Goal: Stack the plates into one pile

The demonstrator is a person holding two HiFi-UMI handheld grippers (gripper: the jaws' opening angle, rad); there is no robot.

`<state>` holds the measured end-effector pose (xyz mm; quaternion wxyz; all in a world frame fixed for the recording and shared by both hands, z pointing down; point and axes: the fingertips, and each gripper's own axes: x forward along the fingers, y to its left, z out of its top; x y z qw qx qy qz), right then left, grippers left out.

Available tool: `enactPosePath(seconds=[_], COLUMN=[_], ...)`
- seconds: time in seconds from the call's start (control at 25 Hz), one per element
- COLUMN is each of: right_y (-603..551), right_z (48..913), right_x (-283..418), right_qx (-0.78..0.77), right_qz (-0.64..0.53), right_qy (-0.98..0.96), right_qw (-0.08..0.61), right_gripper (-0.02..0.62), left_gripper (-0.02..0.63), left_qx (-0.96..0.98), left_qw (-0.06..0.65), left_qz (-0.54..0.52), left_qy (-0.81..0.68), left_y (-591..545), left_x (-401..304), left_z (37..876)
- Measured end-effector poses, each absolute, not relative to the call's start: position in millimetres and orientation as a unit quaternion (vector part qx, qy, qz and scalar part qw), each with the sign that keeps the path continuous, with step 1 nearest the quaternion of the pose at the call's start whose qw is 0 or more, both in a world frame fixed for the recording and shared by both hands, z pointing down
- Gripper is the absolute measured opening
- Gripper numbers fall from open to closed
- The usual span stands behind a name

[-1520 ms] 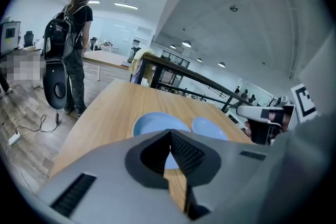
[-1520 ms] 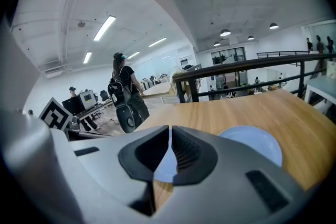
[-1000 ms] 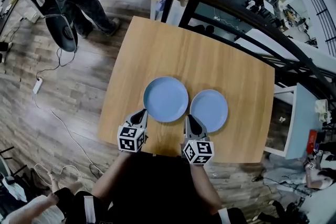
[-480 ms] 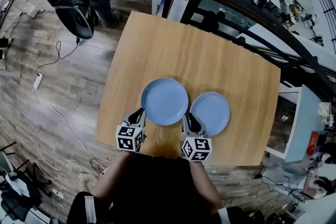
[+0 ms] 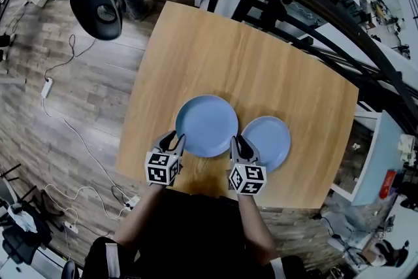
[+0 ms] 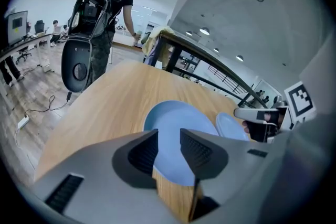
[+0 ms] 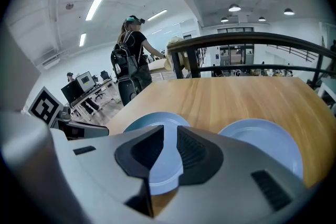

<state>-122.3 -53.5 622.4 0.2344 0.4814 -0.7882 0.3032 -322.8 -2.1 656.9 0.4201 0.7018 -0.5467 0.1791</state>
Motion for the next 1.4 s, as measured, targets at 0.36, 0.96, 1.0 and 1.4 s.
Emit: enactPosePath(seconds=[0.36, 0.96, 1.0, 1.4], right_y=[-70.0, -95.4, -96.6, -102.0], right_z=[658.9, 704.0, 705.8, 721.4], right_x=[-122.9, -113.7, -112.9, -113.8], right_qx=[0.462, 0.429, 0.428, 0.405], right_qz=[0.321, 0.308, 0.31, 0.322], right_qy=[-0.776, -0.757, -0.756, -0.745], right_qw=[0.285, 0.385, 0.387, 0.421], right_gripper=[0.11, 0.109, 0.109, 0.107], left_gripper=[0.14, 0.14, 0.14, 0.14], left_qx=[0.68, 0.657, 0.656, 0.647], left_qw=[0.435, 0.46, 0.462, 0.48], left_qz=[0.193, 0.208, 0.21, 0.217], left_qy=[-0.558, -0.56, -0.558, -0.552], left_y=[-10.2, -16.7, -15.6, -9.5], left_x=[-334.5, -342.9, -342.2, -339.1], left_z=[680.2, 710.1, 711.9, 726.1])
